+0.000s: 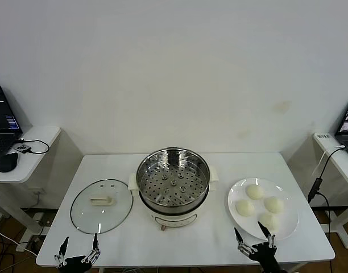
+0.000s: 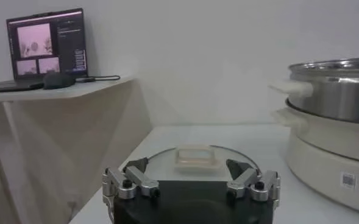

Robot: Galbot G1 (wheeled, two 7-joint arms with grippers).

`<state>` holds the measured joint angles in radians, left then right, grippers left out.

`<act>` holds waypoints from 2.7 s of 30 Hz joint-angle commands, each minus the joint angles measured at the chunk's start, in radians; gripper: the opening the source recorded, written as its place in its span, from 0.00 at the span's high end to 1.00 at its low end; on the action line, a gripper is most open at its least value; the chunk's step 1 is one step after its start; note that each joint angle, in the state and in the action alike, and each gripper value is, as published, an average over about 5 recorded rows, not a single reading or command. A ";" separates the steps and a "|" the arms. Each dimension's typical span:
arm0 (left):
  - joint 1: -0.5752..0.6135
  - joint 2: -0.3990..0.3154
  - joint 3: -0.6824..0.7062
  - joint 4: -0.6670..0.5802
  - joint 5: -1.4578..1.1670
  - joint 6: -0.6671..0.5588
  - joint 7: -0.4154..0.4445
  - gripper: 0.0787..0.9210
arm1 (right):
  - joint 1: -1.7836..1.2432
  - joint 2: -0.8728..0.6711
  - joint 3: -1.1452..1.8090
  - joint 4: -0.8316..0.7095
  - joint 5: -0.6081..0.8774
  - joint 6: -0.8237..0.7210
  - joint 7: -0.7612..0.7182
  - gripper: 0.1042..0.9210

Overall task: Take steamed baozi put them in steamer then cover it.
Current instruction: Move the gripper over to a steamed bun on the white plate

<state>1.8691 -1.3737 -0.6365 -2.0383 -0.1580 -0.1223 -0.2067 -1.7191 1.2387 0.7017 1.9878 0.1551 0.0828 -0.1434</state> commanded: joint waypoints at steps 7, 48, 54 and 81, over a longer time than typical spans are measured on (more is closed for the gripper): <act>-0.029 0.008 0.000 -0.008 0.021 0.037 0.002 0.12 | 0.260 -0.333 0.158 -0.134 -0.488 -0.041 -0.009 0.12; -0.036 -0.011 -0.011 -0.007 0.055 0.026 -0.003 0.12 | 1.515 -0.737 -1.219 -0.681 -0.364 -0.154 -0.865 0.12; -0.032 -0.013 -0.022 -0.012 0.056 0.024 -0.003 0.12 | 1.496 -0.676 -1.213 -0.718 -0.378 -0.153 -0.837 0.12; -0.021 -0.010 -0.041 -0.006 0.057 -0.002 -0.004 0.12 | 1.471 -0.529 -1.215 -0.830 -0.458 -0.159 -0.778 0.22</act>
<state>1.8487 -1.3847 -0.6764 -2.0462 -0.1006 -0.1244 -0.2100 -0.2541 0.6833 -0.5031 1.1792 -0.2913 -0.0748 -0.9245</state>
